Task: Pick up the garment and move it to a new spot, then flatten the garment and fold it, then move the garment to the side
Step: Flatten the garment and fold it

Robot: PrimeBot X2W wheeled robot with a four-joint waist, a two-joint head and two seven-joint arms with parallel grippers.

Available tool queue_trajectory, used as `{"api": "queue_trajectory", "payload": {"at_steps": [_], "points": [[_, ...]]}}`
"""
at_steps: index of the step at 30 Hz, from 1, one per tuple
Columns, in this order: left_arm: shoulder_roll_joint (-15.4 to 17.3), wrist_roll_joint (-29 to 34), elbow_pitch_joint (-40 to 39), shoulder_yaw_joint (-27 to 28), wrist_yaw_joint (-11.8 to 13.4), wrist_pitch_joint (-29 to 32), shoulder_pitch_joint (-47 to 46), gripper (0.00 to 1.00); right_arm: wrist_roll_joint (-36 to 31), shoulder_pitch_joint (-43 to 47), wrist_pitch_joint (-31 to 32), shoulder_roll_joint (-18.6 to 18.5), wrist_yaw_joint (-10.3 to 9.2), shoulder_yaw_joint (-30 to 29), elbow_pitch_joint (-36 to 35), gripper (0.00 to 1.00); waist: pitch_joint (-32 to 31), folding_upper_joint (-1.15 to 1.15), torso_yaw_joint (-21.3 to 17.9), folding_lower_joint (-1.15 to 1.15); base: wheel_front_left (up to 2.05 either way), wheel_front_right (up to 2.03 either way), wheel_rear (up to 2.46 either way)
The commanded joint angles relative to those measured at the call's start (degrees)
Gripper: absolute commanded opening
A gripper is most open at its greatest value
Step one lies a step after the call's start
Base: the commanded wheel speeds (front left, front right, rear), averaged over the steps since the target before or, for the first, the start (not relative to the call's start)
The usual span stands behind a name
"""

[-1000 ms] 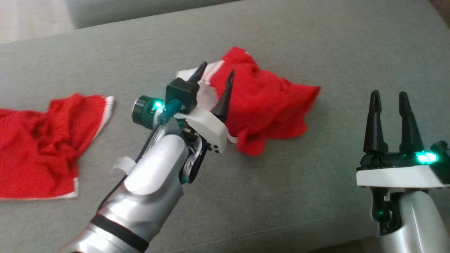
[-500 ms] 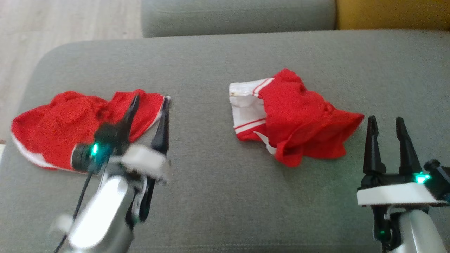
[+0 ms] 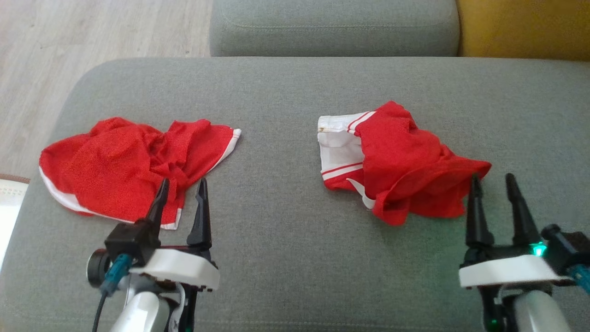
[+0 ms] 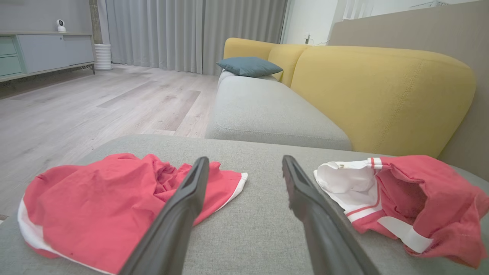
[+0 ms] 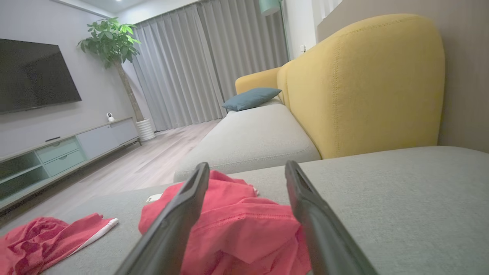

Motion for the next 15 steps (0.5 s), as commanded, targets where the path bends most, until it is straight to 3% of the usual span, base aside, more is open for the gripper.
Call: {"api": "queue_trajectory", "payload": {"at_steps": [1,8,15], "points": [[-0.01,0.68,-1.85,2.75,-0.38,-0.69,-3.2,1.0,-0.41,-1.64,-0.37,-0.4,0.23,2.32,-1.64,1.0,0.15,0.0,0.02,0.0,0.0,0.0,0.0],[-2.73,2.28,-0.31,4.42,-3.56,-0.7,-3.32,1.0,-1.27,-1.57,2.49,-0.4,0.23,10.85,0.75,1.0,1.92,0.0,1.0,0.0,0.0,0.0,0.0],[-4.69,3.3,1.58,5.46,-5.91,-0.7,-4.14,1.0,-1.92,-3.55,6.84,-0.4,0.23,14.4,5.01,1.0,4.43,0.0,4.0,0.0,0.0,0.0,0.0]]}}
